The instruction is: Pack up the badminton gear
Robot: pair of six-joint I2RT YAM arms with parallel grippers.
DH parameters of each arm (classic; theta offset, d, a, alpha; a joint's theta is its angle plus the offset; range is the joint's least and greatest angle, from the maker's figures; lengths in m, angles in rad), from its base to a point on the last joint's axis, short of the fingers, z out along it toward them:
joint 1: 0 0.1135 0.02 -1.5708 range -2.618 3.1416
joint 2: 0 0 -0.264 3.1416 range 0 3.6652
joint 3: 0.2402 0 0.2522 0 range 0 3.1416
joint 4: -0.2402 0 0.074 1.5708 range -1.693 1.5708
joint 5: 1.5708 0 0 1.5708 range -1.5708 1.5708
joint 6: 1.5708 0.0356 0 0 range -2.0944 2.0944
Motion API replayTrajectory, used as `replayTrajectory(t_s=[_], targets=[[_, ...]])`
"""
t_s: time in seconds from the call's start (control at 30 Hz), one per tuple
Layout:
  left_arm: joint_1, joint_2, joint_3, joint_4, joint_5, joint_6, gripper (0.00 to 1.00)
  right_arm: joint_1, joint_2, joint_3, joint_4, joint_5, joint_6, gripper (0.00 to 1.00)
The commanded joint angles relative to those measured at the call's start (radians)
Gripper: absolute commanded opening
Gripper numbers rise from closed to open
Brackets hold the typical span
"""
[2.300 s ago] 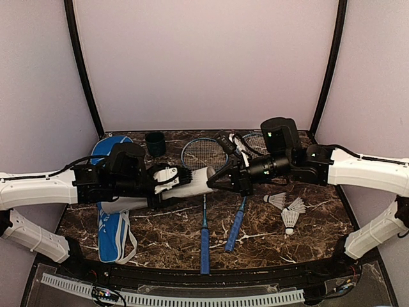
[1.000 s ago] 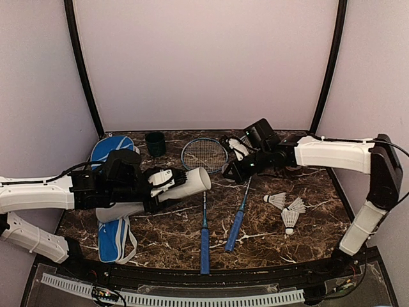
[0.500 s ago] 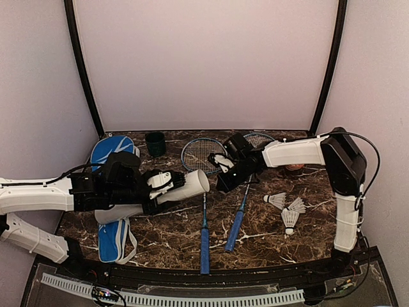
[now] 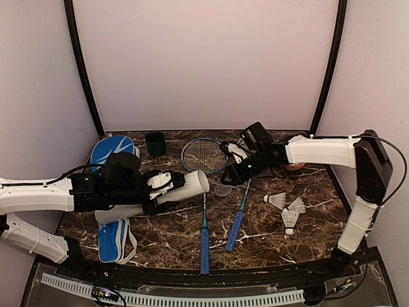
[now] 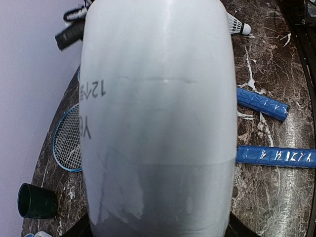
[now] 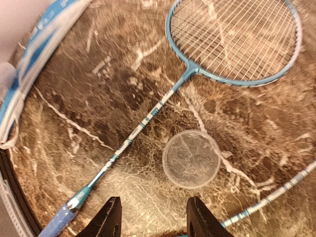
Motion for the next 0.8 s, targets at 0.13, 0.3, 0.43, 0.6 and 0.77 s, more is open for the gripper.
replayTrajectory(t_s=[0.13,0.3,0.43,0.6,0.77], targets=[[0.001,0.002,-0.010,0.045,0.028,-0.002,0.33,-0.144,-0.526,-0.397,0.106,-0.041,0.201,0.55],[0.001,0.025,-0.006,0.065,0.042,-0.004,0.33,-0.242,-0.695,-0.551,0.089,-0.041,0.286,0.66],[0.001,0.047,0.005,0.068,0.045,-0.008,0.33,-0.293,-0.741,-0.641,0.098,-0.032,0.351,0.77],[0.001,0.062,0.010,0.077,0.050,-0.010,0.33,-0.331,-0.767,-0.704,0.109,-0.005,0.415,0.80],[0.001,0.068,0.008,0.083,0.050,-0.010,0.33,-0.335,-0.759,-0.737,0.114,0.026,0.453,0.82]])
